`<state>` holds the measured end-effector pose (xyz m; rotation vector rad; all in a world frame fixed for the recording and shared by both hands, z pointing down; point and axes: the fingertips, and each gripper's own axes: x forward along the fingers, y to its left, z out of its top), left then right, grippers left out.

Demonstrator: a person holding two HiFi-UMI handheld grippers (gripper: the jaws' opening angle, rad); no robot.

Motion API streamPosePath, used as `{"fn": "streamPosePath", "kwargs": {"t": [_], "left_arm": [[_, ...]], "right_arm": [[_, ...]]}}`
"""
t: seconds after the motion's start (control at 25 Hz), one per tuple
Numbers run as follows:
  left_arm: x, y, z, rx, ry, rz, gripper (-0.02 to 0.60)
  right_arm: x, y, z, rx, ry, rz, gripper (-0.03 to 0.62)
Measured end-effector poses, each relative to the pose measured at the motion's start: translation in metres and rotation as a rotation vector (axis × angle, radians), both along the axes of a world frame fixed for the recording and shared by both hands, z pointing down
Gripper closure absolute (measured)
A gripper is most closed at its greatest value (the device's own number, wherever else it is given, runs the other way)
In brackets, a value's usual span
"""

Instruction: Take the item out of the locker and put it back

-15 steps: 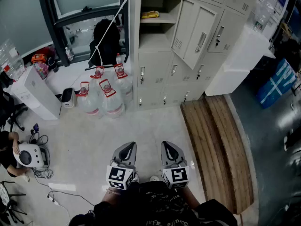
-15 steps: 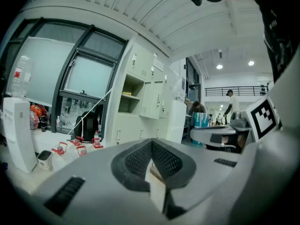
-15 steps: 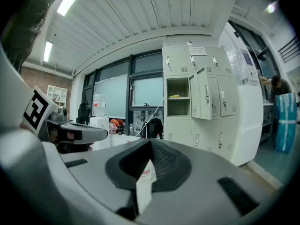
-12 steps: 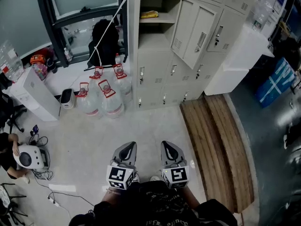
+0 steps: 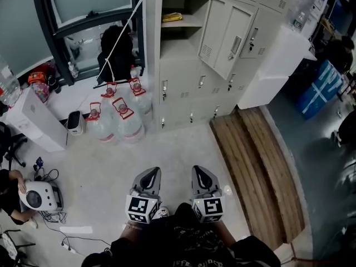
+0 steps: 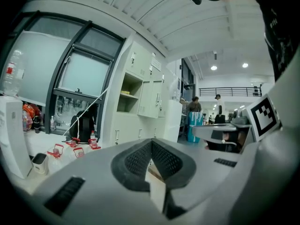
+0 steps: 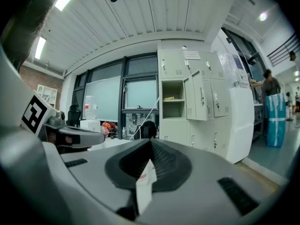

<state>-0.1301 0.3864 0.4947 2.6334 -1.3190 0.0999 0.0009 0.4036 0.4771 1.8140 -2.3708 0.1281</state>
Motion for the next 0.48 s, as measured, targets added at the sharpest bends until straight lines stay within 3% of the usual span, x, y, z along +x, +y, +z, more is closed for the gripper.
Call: {"fn": "streamPosePath", "kwargs": {"t": [0.24,0.48], "left_arm": [[-0.011,-0.01,0.0,-0.013,0.02,-0.022,0.574],[0.0,-0.042,0.001,0.007,-0.004,-0.044,0.574]], "right_arm": [[-0.009,-0.008,0.004,-0.008,-0.004,-0.011,0.591],[0.001,-0.048,0.007,0.018,-0.019,-0.052,0.591]]}}
